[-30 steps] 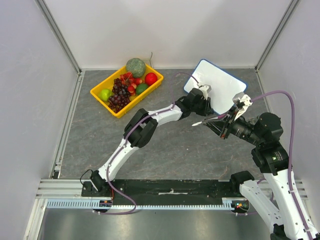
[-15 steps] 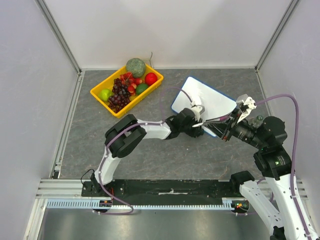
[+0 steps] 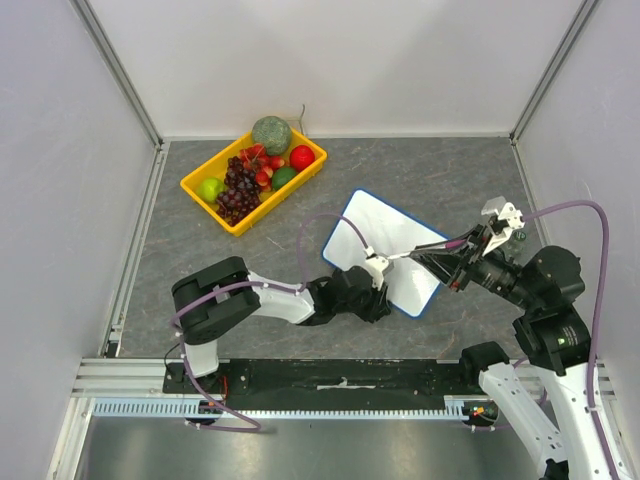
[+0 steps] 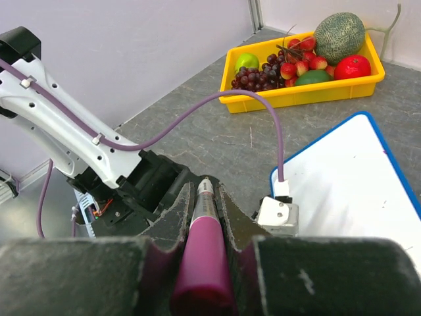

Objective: Write a sentence on the whiteboard
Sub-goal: Move the whiteboard to the center of the board.

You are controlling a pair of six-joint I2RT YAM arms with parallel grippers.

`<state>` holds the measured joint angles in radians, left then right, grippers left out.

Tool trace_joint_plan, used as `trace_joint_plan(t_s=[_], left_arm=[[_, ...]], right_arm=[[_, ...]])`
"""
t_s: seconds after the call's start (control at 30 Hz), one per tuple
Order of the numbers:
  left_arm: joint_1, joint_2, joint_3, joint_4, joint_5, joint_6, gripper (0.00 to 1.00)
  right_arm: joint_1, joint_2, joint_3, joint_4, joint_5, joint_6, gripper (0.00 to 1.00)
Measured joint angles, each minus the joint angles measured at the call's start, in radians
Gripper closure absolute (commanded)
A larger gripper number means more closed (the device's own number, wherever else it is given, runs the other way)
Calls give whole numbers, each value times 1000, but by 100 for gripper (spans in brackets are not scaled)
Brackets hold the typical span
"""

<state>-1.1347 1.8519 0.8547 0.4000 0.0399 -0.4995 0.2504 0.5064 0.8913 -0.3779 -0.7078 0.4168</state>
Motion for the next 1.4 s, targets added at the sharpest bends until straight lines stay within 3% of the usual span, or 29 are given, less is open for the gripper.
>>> trace_joint_plan(t_s=[0.17,0.37,0.67,0.87,1.17,1.4], left_arm=[[-51,-12,-12,-6,-56,-37,65],[-81,56,97,-54,-52,-59,56],[-96,164,249,-76,18,-67,52],[-99,177,272,-85,23,-69,50],[-127,-28,40,-125,11,-95,45],[-129,-194,-43,-226,21,-114,40]], right_arm=[[0,-24,0,-5,0,13,100],[0,-39,0,-13,1,18,100],[0,-45,4,-55,5,17,100],[0,-45,10,-61,5,17,100],[0,-40,30,-64,5,15,100],[0,-14,30,-63,5,9,100]])
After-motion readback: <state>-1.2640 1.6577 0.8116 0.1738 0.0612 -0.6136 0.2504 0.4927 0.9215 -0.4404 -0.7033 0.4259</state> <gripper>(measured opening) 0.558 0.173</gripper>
